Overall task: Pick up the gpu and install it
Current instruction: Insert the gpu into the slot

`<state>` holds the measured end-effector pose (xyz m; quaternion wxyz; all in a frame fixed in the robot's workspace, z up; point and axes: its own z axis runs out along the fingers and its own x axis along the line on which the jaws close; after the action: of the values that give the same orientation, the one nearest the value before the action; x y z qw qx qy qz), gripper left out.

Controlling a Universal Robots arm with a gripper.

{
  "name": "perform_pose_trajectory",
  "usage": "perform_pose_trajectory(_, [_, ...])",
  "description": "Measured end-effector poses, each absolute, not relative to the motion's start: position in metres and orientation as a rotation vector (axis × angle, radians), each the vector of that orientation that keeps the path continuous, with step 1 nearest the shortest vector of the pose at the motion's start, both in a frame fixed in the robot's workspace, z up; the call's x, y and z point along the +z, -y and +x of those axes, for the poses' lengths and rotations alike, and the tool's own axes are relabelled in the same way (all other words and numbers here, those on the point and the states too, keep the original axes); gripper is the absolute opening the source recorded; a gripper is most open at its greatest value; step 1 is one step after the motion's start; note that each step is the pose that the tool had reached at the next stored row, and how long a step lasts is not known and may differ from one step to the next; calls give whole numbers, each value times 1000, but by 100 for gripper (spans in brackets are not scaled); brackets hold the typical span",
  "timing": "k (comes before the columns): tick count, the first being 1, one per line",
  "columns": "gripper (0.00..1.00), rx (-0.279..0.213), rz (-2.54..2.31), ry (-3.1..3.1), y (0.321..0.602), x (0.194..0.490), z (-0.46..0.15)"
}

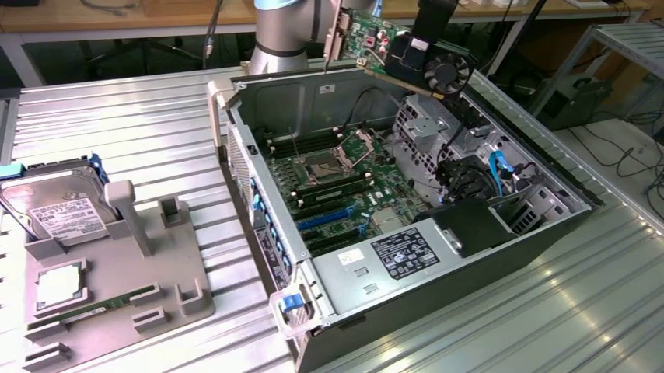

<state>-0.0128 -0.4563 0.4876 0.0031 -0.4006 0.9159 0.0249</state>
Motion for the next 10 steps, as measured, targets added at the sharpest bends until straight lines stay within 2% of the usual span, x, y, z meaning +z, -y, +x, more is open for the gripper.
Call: perform_pose_trajectory(10, [27, 79, -1371, -2821, 456, 488, -13])
